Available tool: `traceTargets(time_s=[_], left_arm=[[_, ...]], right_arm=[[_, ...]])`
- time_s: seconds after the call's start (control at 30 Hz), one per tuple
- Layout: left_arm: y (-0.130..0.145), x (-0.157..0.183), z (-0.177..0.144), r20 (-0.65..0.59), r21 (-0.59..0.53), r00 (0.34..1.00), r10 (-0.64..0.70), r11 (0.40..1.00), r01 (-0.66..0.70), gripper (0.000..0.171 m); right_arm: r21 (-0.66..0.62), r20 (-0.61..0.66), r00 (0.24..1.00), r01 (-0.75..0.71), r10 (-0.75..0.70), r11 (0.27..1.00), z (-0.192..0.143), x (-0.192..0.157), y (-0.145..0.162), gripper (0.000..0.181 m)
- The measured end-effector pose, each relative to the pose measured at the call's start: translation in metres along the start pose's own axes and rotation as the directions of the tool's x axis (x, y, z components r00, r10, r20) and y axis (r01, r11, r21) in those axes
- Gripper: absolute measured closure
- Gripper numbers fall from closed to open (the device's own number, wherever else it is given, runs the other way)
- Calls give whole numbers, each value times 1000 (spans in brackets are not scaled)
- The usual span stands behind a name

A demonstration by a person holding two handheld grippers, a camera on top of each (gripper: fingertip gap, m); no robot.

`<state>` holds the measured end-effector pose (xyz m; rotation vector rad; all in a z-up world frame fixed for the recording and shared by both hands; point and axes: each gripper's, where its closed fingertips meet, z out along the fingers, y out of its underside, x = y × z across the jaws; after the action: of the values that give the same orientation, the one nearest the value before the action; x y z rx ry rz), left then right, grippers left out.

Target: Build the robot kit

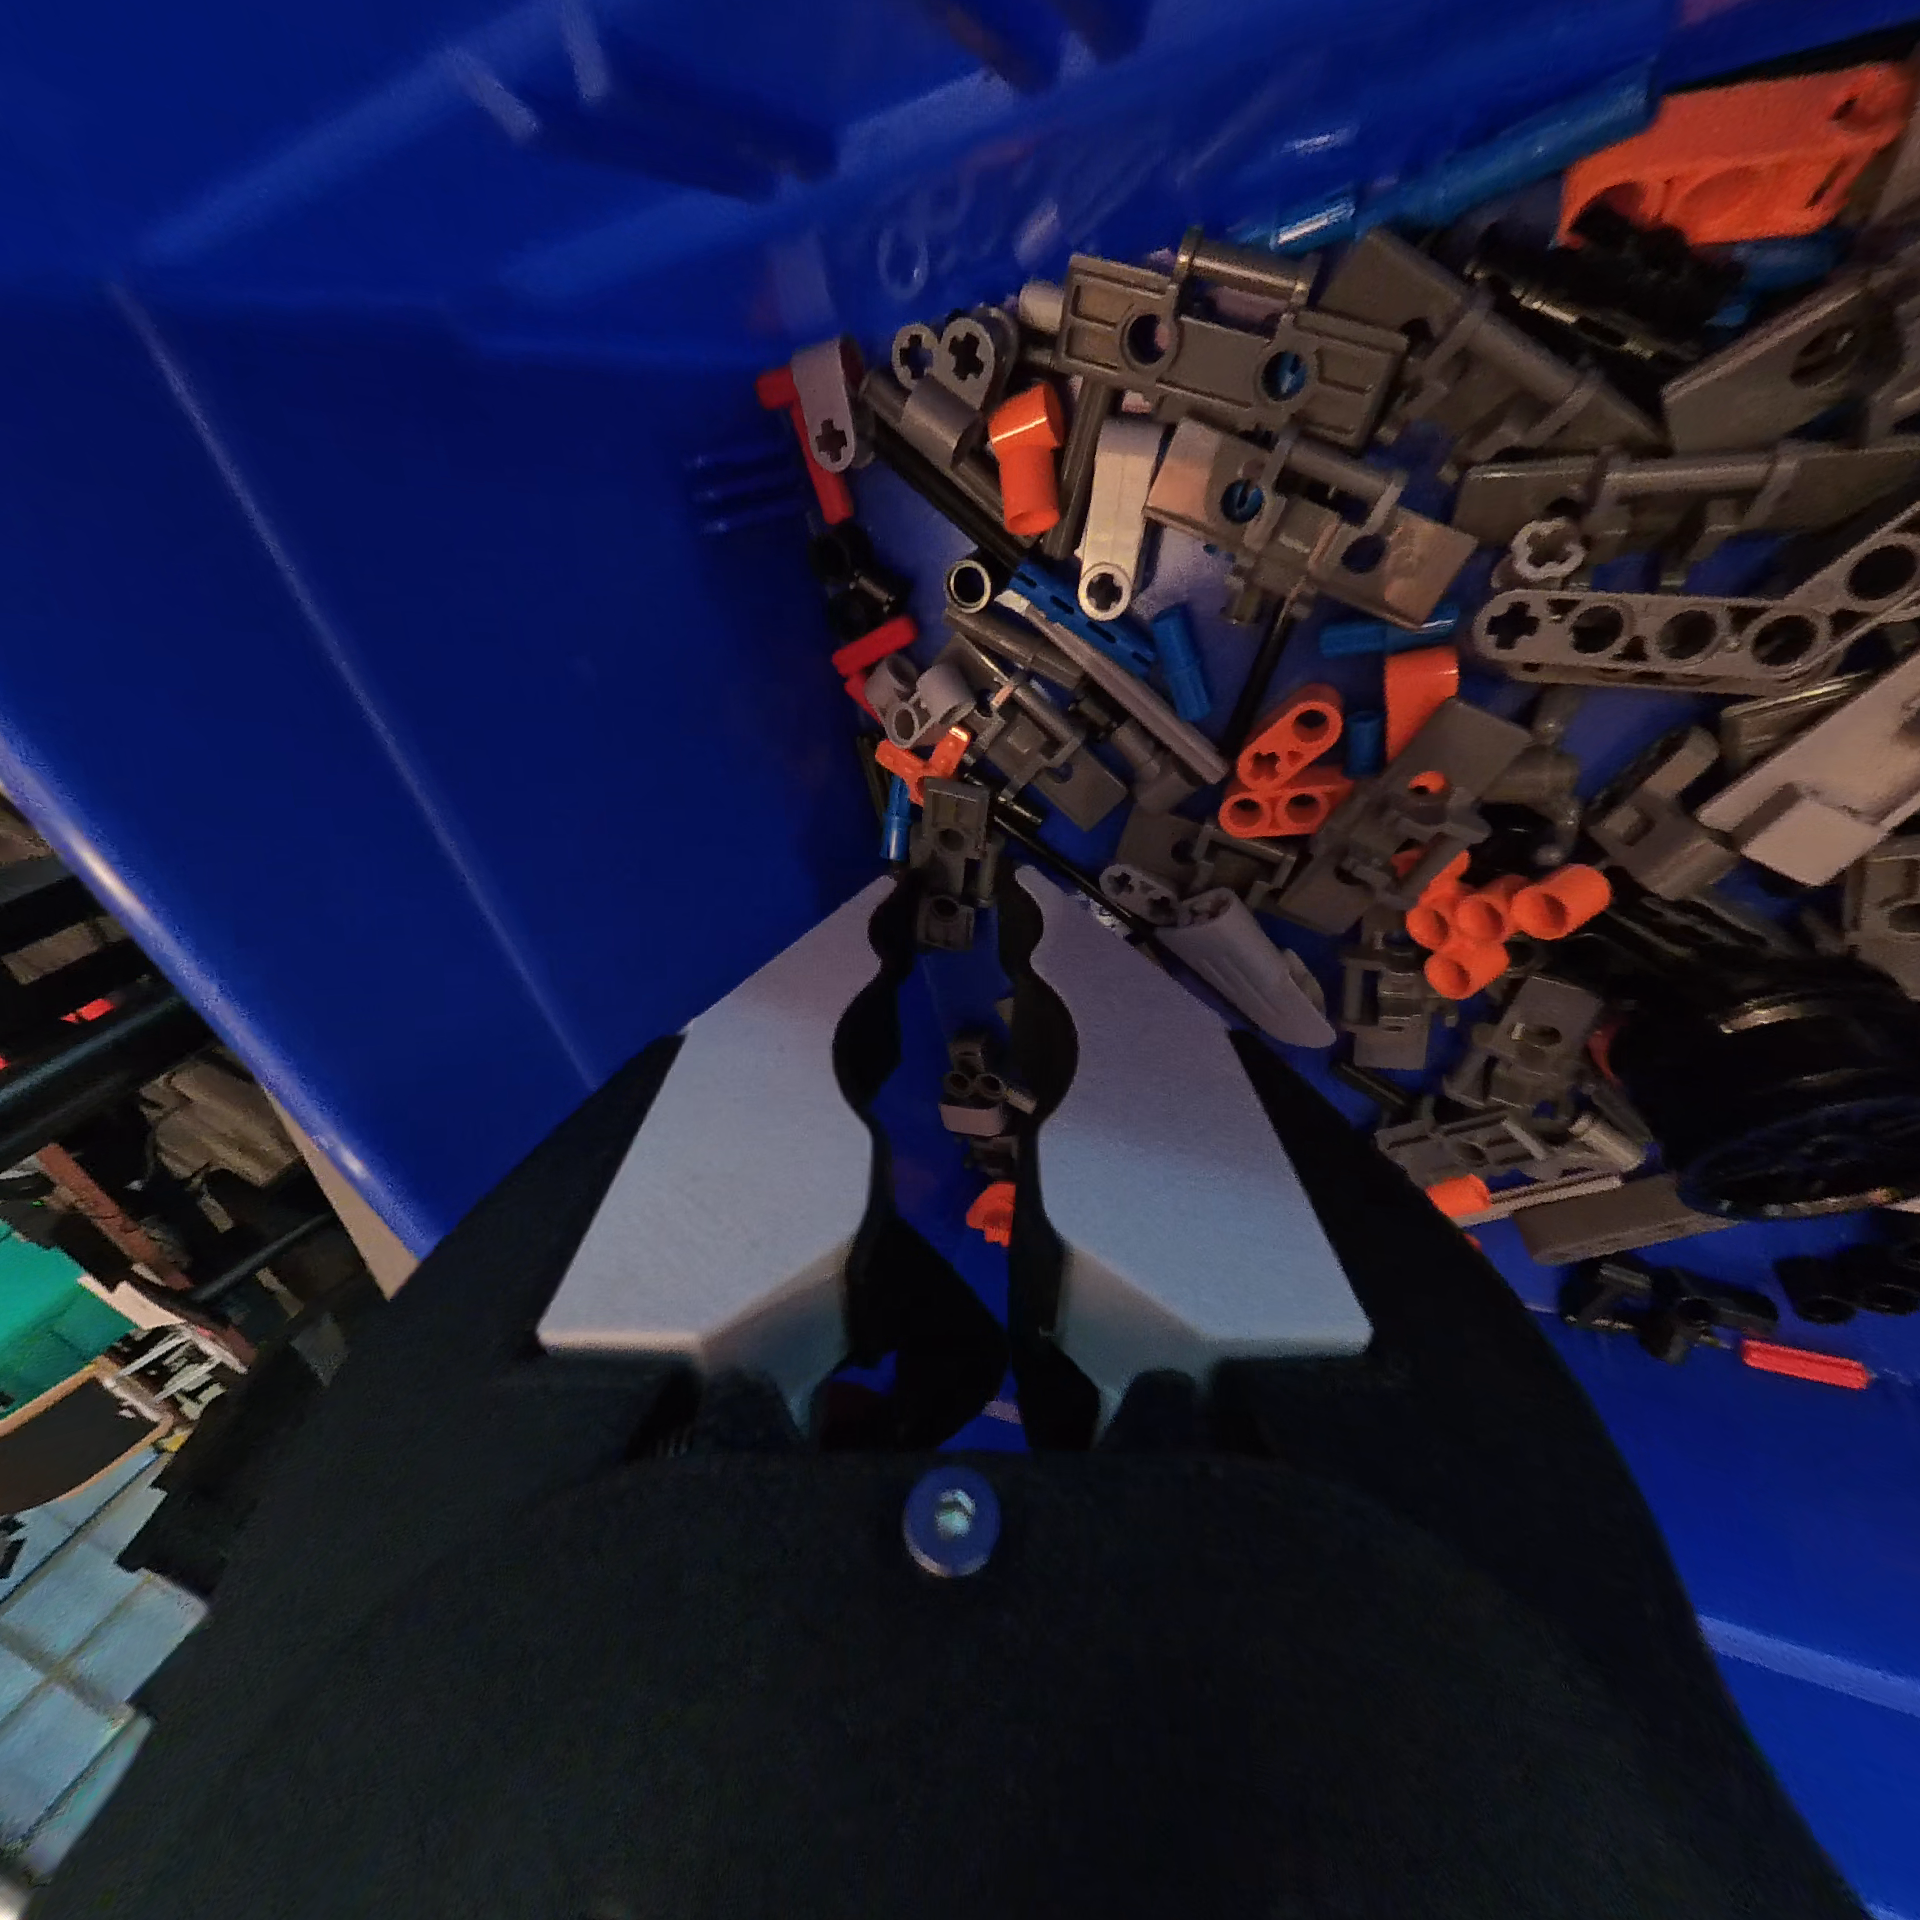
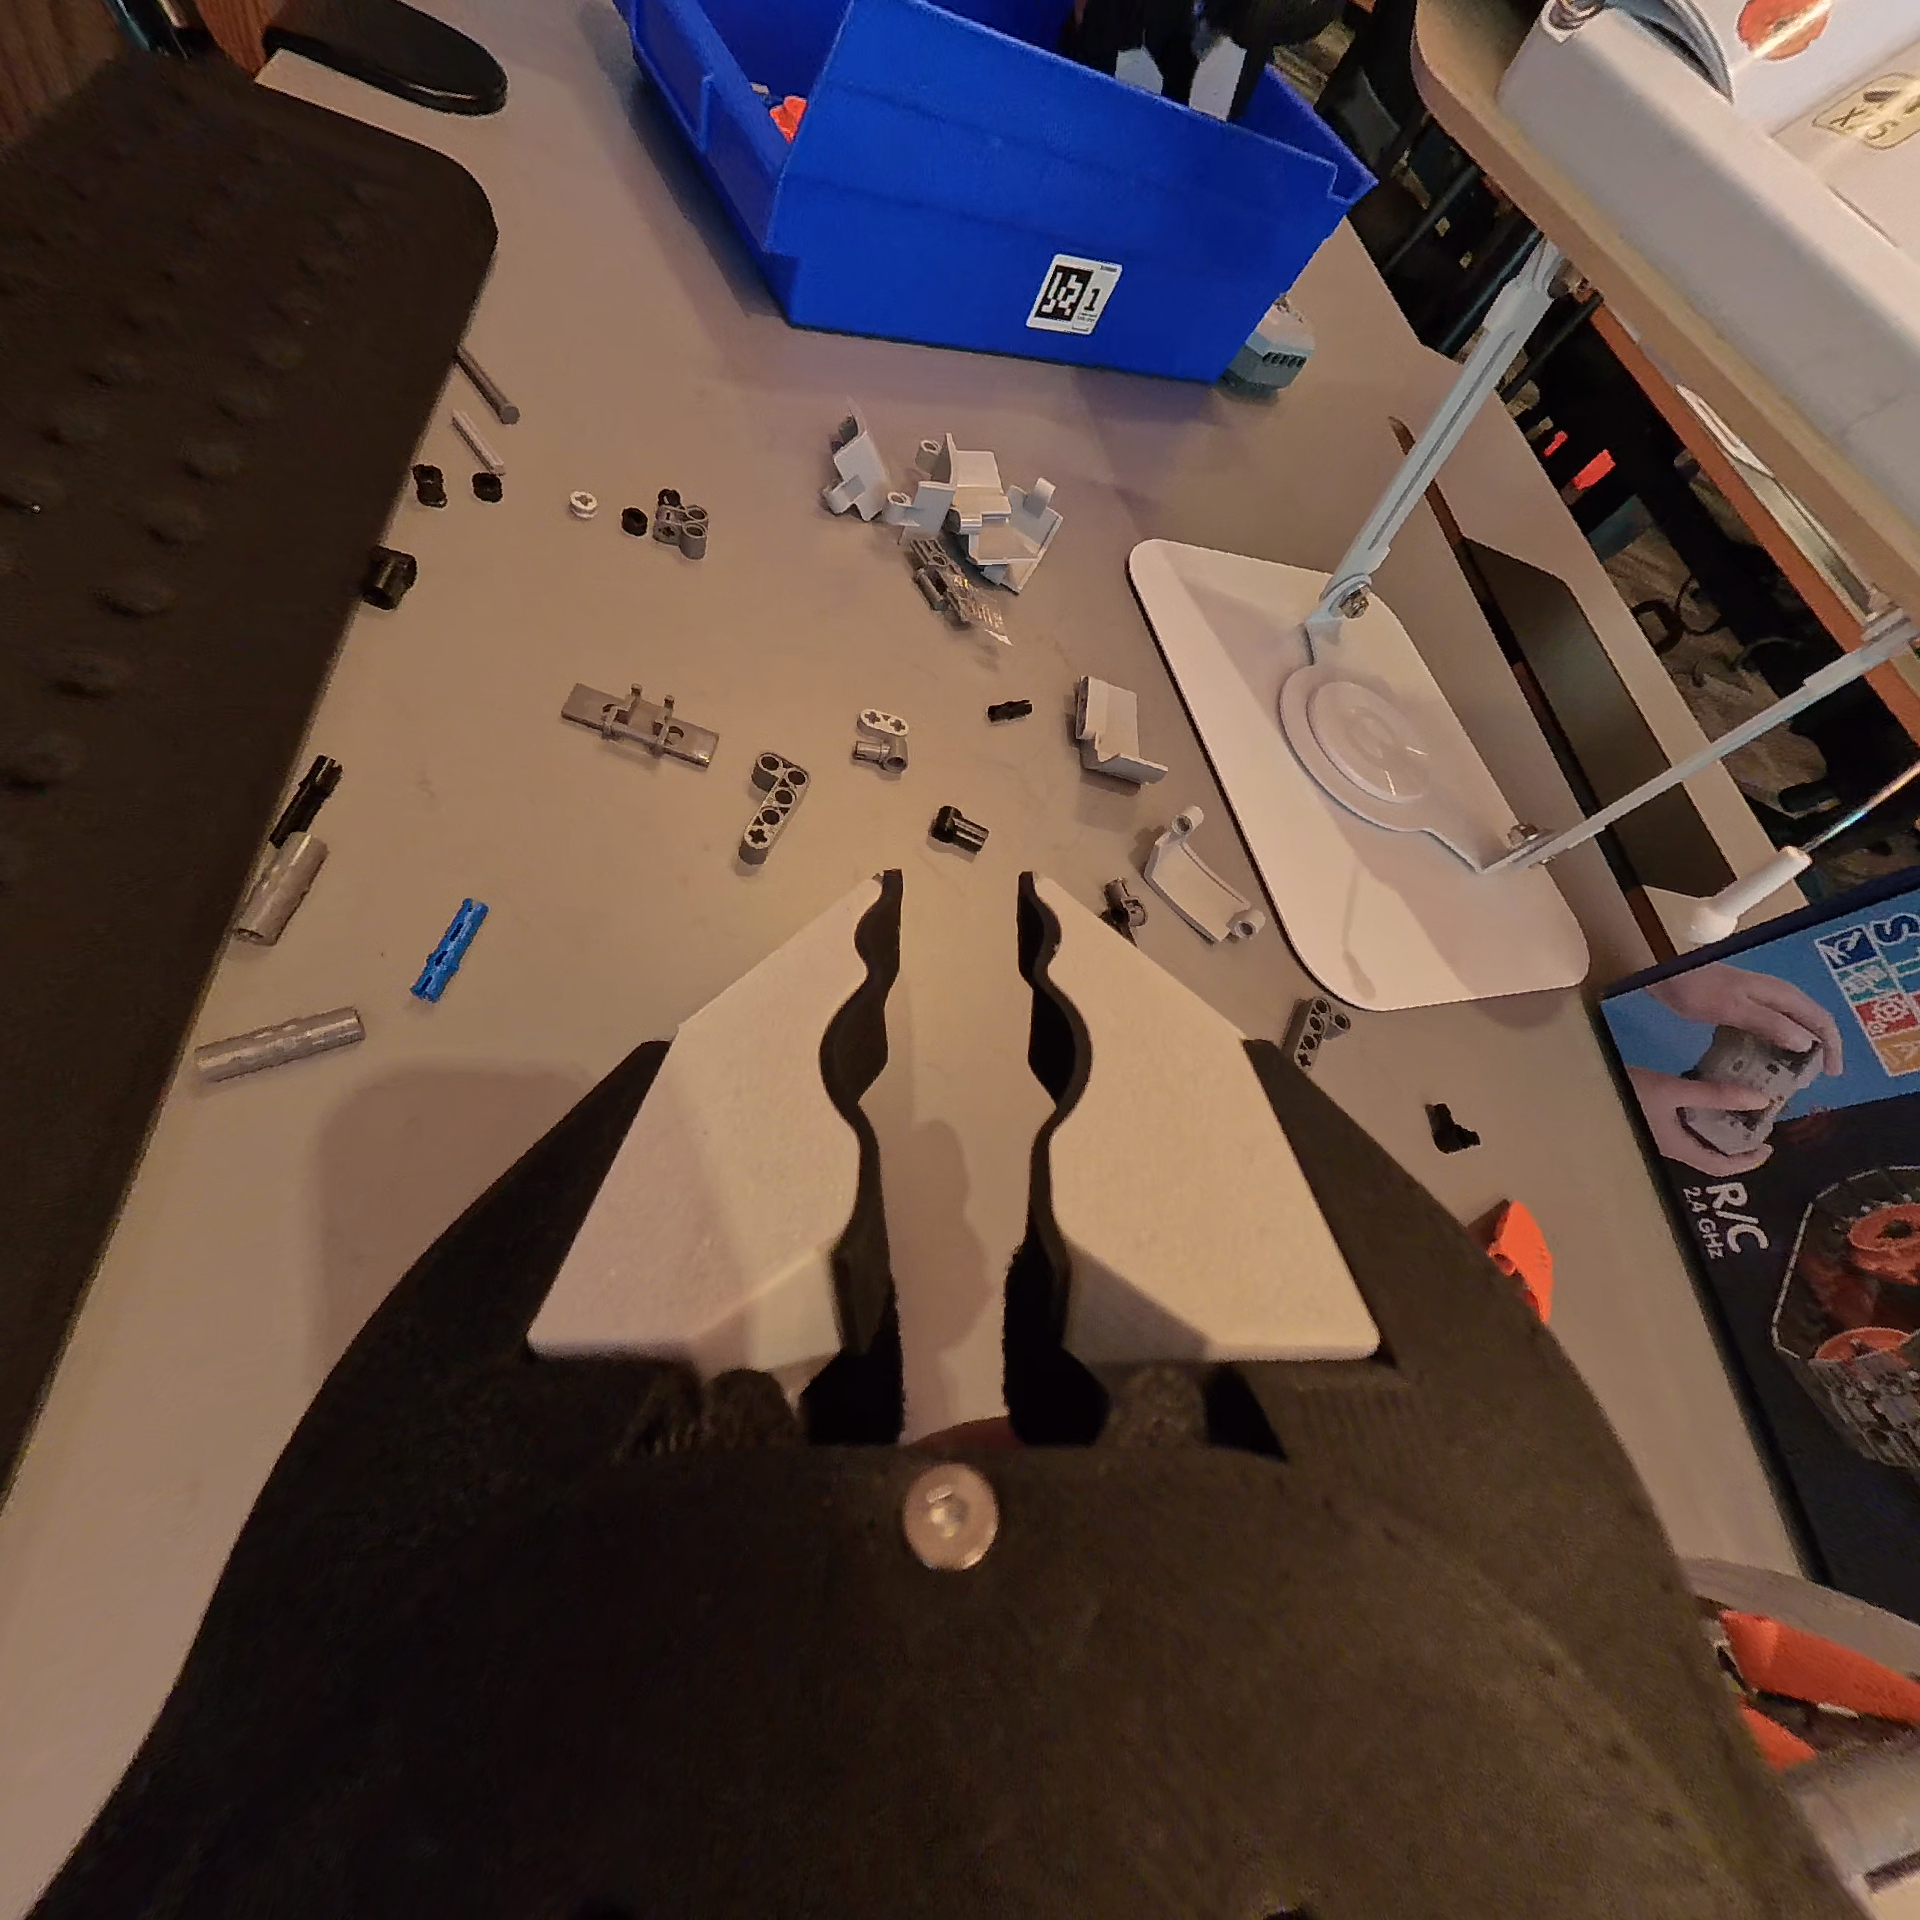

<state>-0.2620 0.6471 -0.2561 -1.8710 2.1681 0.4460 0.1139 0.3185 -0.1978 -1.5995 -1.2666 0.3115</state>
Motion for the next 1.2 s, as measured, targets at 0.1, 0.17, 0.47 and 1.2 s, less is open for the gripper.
traceTargets(time_s=[0.1, 0.17, 0.47, 1.2], left_arm=[[-2, 1, -3, 11, 22, 1000, -24, 999, 23, 159], [-4, 0, -7, 33, 45, 999, -29, 999, 27, 159], [-20, -3, -81, 117, 156, 990, -79, 986, 60, 159], [-291, 244, -133, 1, 379, 905, 425, 838, -393, 157]], right_arm=[[2, -2, 1000, -4, 4, 1000, -1, 1, 0, 161], [1, 0, 1000, -4, 4, 1000, -1, 1, 1, 161], [10, -7, 1000, 6, -6, 1000, -2, 1, -3, 162], [-13, -10, 998, 55, -55, 998, -4, -5, -4, 161]])
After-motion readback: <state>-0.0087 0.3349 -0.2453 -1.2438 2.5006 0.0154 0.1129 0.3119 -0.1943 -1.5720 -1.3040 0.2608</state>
